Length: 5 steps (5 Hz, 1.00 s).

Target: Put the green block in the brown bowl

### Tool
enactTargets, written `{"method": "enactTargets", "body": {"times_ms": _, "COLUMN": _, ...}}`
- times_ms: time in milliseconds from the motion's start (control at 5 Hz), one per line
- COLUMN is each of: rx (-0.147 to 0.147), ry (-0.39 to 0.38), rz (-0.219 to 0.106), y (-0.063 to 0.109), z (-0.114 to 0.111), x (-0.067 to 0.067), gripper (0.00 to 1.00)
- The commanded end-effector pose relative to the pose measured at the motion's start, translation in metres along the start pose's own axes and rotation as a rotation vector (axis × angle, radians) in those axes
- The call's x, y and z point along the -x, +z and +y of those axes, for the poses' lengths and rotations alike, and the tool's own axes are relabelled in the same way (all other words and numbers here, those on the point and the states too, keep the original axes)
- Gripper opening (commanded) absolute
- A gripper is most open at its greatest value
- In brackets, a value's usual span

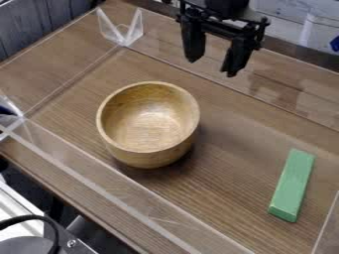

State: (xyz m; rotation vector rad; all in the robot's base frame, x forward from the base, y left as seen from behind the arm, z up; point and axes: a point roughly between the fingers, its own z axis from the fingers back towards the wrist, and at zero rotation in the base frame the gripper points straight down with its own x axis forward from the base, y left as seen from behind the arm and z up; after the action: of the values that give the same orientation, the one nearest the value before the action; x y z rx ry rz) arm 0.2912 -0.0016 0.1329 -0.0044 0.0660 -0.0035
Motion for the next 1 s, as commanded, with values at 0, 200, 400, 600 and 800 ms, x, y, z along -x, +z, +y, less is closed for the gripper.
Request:
{"method": "enactTargets", "body": {"times_ms": 0, "rx": 0.002, "ry": -0.011, "rz": 0.006, "y": -0.004, "z": -0.011, "x": 0.003, "gripper": 1.0}}
{"method": "enactTargets", "body": {"times_ms": 200, "rx": 0.008, "ry": -0.044, "rz": -0.015, "y": -0.002, "z": -0.034, "x": 0.006, "gripper": 1.0}}
{"method": "enactTargets", "body": {"times_ms": 400, "rx": 0.017, "ry": -0.069, "rz": -0.034, "y": -0.008, "z": -0.064, "x": 0.008, "gripper": 1.0}}
{"method": "enactTargets", "body": {"times_ms": 600, "rx": 0.031, "ry": -0.09, "rz": -0.043, "y": -0.014, "z": -0.087, "x": 0.01, "gripper": 1.0}}
{"method": "enactTargets", "body": {"times_ms": 800, "rx": 0.049, "ry": -0.103, "rz": -0.048, "y": -0.018, "z": -0.1, "x": 0.011, "gripper": 1.0}}
